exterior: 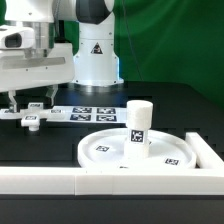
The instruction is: Assemble round table
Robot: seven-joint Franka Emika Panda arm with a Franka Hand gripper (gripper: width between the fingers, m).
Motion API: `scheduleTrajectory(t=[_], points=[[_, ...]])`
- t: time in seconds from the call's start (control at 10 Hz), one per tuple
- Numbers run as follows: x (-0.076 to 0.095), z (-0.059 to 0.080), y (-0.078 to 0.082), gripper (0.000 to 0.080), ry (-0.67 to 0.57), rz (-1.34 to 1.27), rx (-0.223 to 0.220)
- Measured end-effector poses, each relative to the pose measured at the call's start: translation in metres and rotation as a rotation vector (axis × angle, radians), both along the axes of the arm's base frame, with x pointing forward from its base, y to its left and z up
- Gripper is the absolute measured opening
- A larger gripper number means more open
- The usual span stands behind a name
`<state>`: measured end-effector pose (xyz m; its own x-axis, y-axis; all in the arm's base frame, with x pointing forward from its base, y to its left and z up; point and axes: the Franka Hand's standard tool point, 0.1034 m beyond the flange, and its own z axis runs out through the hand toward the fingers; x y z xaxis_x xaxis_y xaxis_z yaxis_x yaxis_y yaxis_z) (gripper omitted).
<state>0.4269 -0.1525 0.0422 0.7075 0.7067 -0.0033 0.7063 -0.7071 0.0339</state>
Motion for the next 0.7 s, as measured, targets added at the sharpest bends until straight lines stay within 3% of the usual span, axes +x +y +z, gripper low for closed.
scheduleTrajectory(t=[0.7], points=[[-0.008,-0.015,-0.001,0.0649,0.029,-0.003,0.005]])
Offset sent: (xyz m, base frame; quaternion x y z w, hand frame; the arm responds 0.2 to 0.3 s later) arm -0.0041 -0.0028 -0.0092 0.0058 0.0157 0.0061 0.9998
